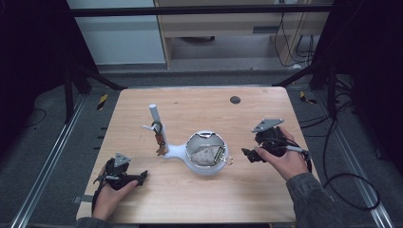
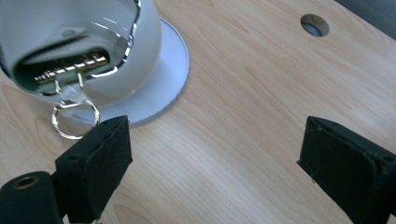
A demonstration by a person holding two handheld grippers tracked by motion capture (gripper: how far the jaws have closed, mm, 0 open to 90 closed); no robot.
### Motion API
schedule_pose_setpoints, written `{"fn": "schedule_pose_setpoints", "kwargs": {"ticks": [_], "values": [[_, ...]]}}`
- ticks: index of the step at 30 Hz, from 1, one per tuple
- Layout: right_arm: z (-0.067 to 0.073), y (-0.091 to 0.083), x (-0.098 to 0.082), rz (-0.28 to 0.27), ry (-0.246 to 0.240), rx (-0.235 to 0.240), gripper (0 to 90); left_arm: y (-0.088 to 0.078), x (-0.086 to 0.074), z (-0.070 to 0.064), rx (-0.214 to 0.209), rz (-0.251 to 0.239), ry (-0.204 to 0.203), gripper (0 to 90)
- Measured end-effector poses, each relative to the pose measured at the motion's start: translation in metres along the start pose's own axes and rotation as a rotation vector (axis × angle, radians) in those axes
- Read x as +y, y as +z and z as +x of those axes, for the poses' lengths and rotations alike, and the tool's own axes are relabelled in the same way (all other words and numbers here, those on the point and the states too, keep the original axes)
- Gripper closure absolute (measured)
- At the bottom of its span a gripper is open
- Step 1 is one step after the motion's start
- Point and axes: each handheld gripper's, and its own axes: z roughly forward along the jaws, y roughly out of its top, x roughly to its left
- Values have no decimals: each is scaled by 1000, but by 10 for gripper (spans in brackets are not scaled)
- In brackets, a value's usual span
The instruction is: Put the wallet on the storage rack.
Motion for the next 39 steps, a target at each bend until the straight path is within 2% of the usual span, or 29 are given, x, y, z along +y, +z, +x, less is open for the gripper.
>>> {"fn": "schedule_pose_setpoints", "kwargs": {"ticks": [20, 32, 39], "values": [[-21, 26, -53, 36, 127, -19, 96, 0, 0, 0, 1, -1, 4, 1], [-21, 37, -73, 50, 183, -6, 89, 0, 0, 0, 1, -1, 4, 1], [-19, 46, -87, 53, 233, -7, 57, 0, 0, 0, 1, -1, 4, 1]]}}
